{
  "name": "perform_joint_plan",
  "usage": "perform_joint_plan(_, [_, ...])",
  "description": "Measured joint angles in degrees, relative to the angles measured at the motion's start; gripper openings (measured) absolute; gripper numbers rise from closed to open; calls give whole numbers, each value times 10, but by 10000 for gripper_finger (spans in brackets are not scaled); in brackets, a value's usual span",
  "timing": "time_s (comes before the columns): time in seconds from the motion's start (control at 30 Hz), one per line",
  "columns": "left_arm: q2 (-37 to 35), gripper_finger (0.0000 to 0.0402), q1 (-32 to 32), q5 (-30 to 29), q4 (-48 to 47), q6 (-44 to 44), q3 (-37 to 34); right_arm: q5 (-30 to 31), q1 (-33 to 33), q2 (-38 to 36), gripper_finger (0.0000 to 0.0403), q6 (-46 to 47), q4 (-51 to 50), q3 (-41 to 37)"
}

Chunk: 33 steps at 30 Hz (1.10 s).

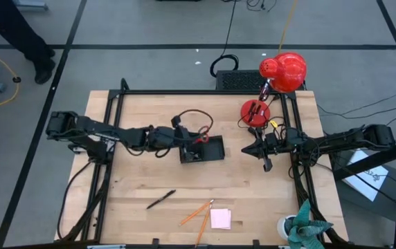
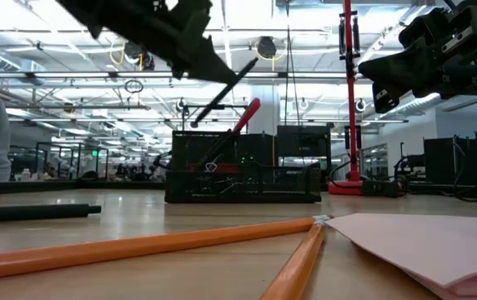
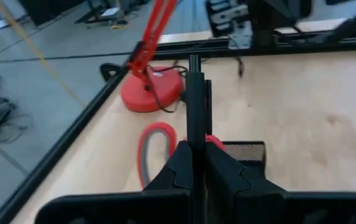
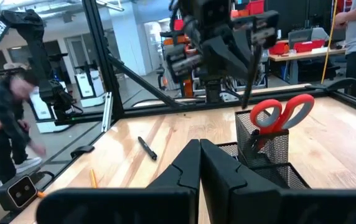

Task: Pick and place office supplies into organizer
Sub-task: Put the right pen into the desk organizer

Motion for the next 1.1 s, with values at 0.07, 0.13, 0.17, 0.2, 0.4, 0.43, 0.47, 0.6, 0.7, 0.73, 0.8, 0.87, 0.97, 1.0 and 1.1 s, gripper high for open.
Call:
perform_joint_plan(0.07, [11, 11, 11, 19, 52, 11, -23, 2, 0, 0, 4, -1, 2, 0])
perform_joint_plan(0.13, [12, 12, 26, 30, 88, 16, -48, 2, 0, 0, 4, 0, 1, 0])
perform_joint_plan(0.17, [12, 15, 32, 31, 102, 17, -58, 2, 0, 0, 4, 0, 2, 0])
perform_joint_plan(0.2, [12, 18, 38, 31, 118, 15, -68, 2, 0, 0, 4, 0, 1, 0])
perform_joint_plan(0.4, [12, 17, 58, 58, 188, -10, -136, 3, 0, 0, 4, 0, 4, 0])
perform_joint_plan(0.43, [12, 14, 60, 58, 205, -14, -144, 3, 0, 0, 4, -1, 4, 0])
perform_joint_plan(0.47, [14, 11, 61, 58, 219, -19, -153, 3, 0, 0, 4, -1, 7, 0])
perform_joint_plan(0.6, [33, 11, 63, 60, 256, -32, -179, 3, 0, 0, 4, -3, 16, 0])
perform_joint_plan(0.7, [60, 19, 61, 60, 283, -47, -180, 3, 0, 0, 4, -3, 18, 0])
perform_joint_plan(0.73, [70, 19, 60, 60, 284, -52, -180, 3, 0, 0, 4, -3, 19, 0])
perform_joint_plan(0.8, [89, 16, 57, 58, 293, -54, -171, 3, 0, 0, 4, -4, 17, 0])
perform_joint_plan(0.87, [101, 11, 53, 58, 295, -52, -162, 3, 0, 0, 4, -4, 16, 0])
perform_joint_plan(0.97, [107, 10, 48, 58, 290, -47, -153, 3, 0, 0, 4, -4, 15, 0])
perform_joint_plan(1.0, [107, 14, 46, 58, 289, -47, -152, 3, 0, 0, 4, -4, 15, 0])
perform_joint_plan(1.1, [100, 42, 41, 57, 278, -33, -151, 3, 0, 0, 4, -4, 14, 0])
